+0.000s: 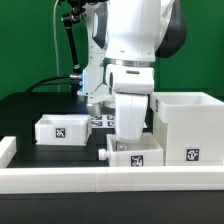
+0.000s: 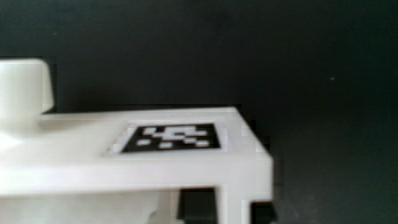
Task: Assemble drawer
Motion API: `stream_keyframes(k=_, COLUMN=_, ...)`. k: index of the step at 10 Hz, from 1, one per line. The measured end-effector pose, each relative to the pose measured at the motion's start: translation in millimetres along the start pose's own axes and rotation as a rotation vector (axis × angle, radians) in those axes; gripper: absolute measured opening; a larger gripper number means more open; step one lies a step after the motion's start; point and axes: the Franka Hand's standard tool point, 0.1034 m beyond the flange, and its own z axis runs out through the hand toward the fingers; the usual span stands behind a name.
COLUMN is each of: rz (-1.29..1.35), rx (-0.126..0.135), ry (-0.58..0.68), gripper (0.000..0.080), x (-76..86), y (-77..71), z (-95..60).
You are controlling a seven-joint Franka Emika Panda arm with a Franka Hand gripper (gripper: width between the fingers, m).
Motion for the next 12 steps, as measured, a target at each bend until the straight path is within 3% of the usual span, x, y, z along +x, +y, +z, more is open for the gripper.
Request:
stream_keyframes(k=7, rz=-0.002, rx=0.001, ry=-0.011, gripper=0.0041, x=8.6, y=0.8, z=-1.4)
stream_keyframes(k=12, rz=0.006, rx=-0.014, ry=-0.013, gripper=0.0041, x=12.6, y=9.0, z=-4.9)
